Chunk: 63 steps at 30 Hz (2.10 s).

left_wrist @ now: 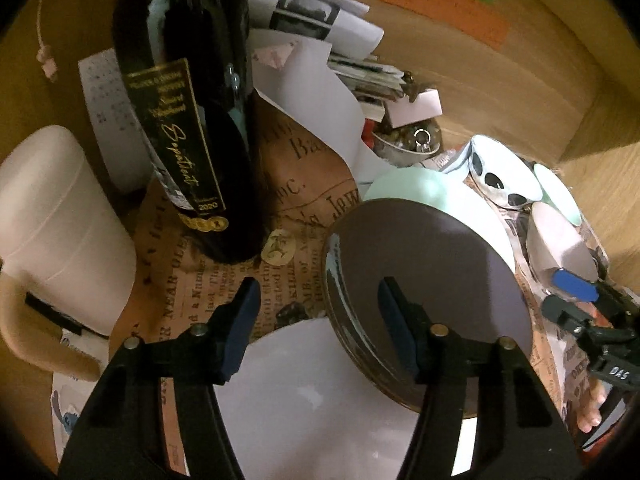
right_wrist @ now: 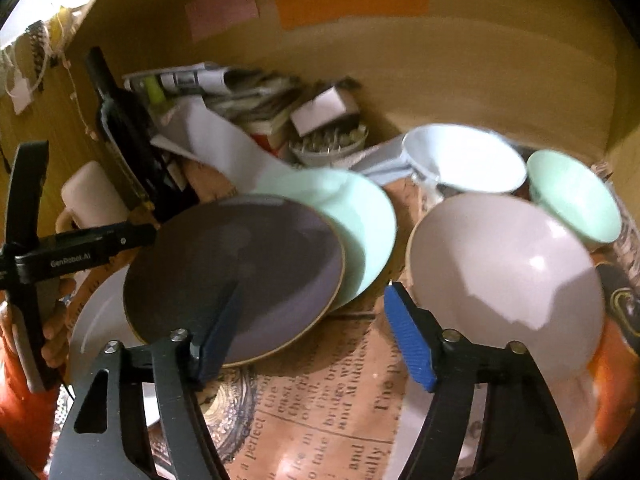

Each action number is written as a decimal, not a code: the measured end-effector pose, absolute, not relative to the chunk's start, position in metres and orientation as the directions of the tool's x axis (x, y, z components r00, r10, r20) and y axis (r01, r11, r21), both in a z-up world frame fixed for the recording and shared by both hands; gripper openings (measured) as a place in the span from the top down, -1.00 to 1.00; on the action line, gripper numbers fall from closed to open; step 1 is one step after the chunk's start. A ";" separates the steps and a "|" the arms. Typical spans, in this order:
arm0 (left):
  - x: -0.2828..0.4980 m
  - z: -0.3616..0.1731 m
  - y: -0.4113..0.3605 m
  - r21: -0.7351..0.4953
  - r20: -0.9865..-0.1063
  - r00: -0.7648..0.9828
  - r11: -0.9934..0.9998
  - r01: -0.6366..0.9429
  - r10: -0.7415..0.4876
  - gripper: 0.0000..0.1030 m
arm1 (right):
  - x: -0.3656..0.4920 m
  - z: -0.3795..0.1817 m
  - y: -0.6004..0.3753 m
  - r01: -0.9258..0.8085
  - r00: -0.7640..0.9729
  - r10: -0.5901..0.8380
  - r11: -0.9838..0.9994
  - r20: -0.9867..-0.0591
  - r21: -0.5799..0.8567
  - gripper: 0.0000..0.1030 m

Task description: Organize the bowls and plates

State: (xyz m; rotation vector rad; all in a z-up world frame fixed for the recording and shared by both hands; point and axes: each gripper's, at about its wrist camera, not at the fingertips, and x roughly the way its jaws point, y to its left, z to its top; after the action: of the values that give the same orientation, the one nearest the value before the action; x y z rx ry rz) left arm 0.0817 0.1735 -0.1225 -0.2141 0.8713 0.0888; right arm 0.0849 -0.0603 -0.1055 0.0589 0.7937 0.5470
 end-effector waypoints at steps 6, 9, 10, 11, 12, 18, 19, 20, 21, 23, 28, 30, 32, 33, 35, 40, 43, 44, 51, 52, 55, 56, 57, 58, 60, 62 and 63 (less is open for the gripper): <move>0.090 -0.129 0.177 -0.164 -0.781 0.624 0.977 -0.135 -0.044 0.09 | 0.095 -0.118 -0.048 -0.426 0.519 0.482 0.862 -0.706 0.275 0.07; 0.092 -0.131 0.175 -0.165 -0.787 0.614 0.979 -0.117 -0.060 0.26 | 0.099 -0.122 -0.045 -0.414 0.504 0.477 0.865 -0.720 0.283 0.26; 0.093 -0.132 0.175 -0.167 -0.788 0.613 0.980 -0.112 -0.065 0.29 | 0.100 -0.124 -0.044 -0.412 0.499 0.477 0.865 -0.724 0.286 0.31; 0.094 -0.132 0.174 -0.167 -0.789 0.611 0.980 -0.108 -0.067 0.33 | 0.101 -0.125 -0.044 -0.408 0.502 0.471 0.868 -0.726 0.282 0.32; 0.094 -0.132 0.174 -0.168 -0.790 0.609 0.980 -0.104 -0.071 0.36 | 0.101 -0.125 -0.043 -0.407 0.502 0.468 0.870 -0.727 0.279 0.33; 0.103 -0.136 0.171 -0.180 -0.806 0.584 0.980 -0.086 -0.097 0.47 | 0.103 -0.125 -0.044 -0.402 0.496 0.470 0.870 -0.730 0.287 0.34; 0.104 -0.137 0.171 -0.181 -0.808 0.581 0.980 -0.084 -0.099 0.49 | 0.103 -0.125 -0.043 -0.403 0.491 0.470 0.869 -0.733 0.287 0.35; 0.105 -0.137 0.171 -0.185 -0.809 0.578 0.979 -0.082 -0.104 0.50 | 0.103 -0.126 -0.043 -0.402 0.486 0.469 0.869 -0.737 0.289 0.35; 0.106 -0.137 0.170 -0.186 -0.810 0.577 0.979 -0.078 -0.108 0.51 | 0.104 -0.127 -0.043 -0.401 0.484 0.470 0.869 -0.738 0.290 0.36; 0.108 -0.138 0.169 -0.189 -0.812 0.572 0.979 -0.069 -0.117 0.52 | 0.104 -0.128 -0.042 -0.403 0.480 0.470 0.868 -0.740 0.290 0.37; 0.108 -0.137 0.162 -0.149 -0.809 0.579 0.988 -0.041 -0.098 0.51 | 0.106 -0.129 -0.042 -0.398 0.480 0.467 0.870 -0.743 0.290 0.37; 0.108 -0.137 0.162 -0.143 -0.808 0.582 0.989 -0.042 -0.092 0.51 | 0.104 -0.129 -0.041 -0.402 0.491 0.457 0.874 -0.742 0.272 0.37; 0.106 -0.136 0.161 -0.139 -0.806 0.586 0.989 -0.045 -0.086 0.51 | 0.104 -0.128 -0.040 -0.405 0.495 0.456 0.874 -0.739 0.268 0.37; 0.104 -0.135 0.159 -0.136 -0.804 0.589 0.990 -0.047 -0.083 0.51 | 0.104 -0.129 -0.041 -0.407 0.493 0.459 0.872 -0.739 0.270 0.37; 0.100 -0.133 0.157 -0.127 -0.799 0.597 0.991 -0.048 -0.073 0.51 | 0.104 -0.128 -0.043 -0.411 0.489 0.470 0.867 -0.735 0.281 0.37; 0.087 -0.127 0.152 -0.114 -0.786 0.615 0.992 -0.056 -0.056 0.51 | 0.099 -0.126 -0.045 -0.427 0.501 0.475 0.863 -0.723 0.271 0.39; 0.083 -0.126 0.151 -0.125 -0.782 0.621 0.990 -0.067 -0.057 0.50 | 0.095 -0.123 -0.047 -0.436 0.512 0.483 0.858 -0.710 0.270 0.39; 0.081 -0.126 0.151 -0.129 -0.780 0.623 0.989 -0.073 -0.056 0.50 | 0.094 -0.123 -0.047 -0.438 0.515 0.484 0.858 -0.707 0.268 0.39; 0.063 -0.116 0.142 -0.129 -0.757 0.652 0.988 -0.087 -0.042 0.50 | 0.079 -0.114 -0.054 -0.463 0.539 0.495 0.850 -0.681 0.251 0.40; 0.059 -0.113 0.140 -0.128 -0.751 0.659 0.988 -0.086 -0.040 0.50 | 0.077 -0.112 -0.056 -0.465 0.542 0.499 0.848 -0.676 0.253 0.40; 0.051 -0.109 0.133 -0.130 -0.739 0.672 0.988 -0.081 -0.042 0.50 | 0.070 -0.107 -0.064 -0.467 0.553 0.504 0.847 -0.664 0.254 0.39; 0.047 -0.107 0.130 -0.134 -0.735 0.676 0.988 -0.079 -0.046 0.50 | 0.067 -0.106 -0.067 -0.468 0.556 0.506 0.846 -0.659 0.254 0.40; 0.045 -0.106 0.128 -0.135 -0.733 0.679 0.988 -0.076 -0.048 0.50 | 0.064 -0.104 -0.069 -0.469 0.561 0.507 0.846 -0.655 0.254 0.40; 0.042 -0.104 0.124 -0.137 -0.730 0.682 0.988 -0.073 -0.050 0.50 | 0.061 -0.102 -0.071 -0.468 0.565 0.507 0.847 -0.651 0.253 0.40; 0.036 -0.102 0.119 -0.139 -0.724 0.688 0.988 -0.069 -0.054 0.50 | 0.053 -0.099 -0.076 -0.469 0.572 0.508 0.847 -0.644 0.251 0.40; 0.030 -0.100 0.112 -0.137 -0.719 0.693 0.988 -0.064 -0.054 0.50 | 0.046 -0.096 -0.079 -0.469 0.578 0.507 0.847 -0.639 0.249 0.40; 0.028 -0.099 0.108 -0.137 -0.718 0.694 0.989 -0.061 -0.056 0.50 | 0.043 -0.095 -0.081 -0.468 0.581 0.506 0.848 -0.637 0.247 0.40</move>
State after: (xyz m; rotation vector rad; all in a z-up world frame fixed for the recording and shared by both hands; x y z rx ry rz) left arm 0.0275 0.1084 -0.0989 -0.1544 0.8049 0.0027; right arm 0.0429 -0.0814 -0.0948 0.0538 0.7618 0.5699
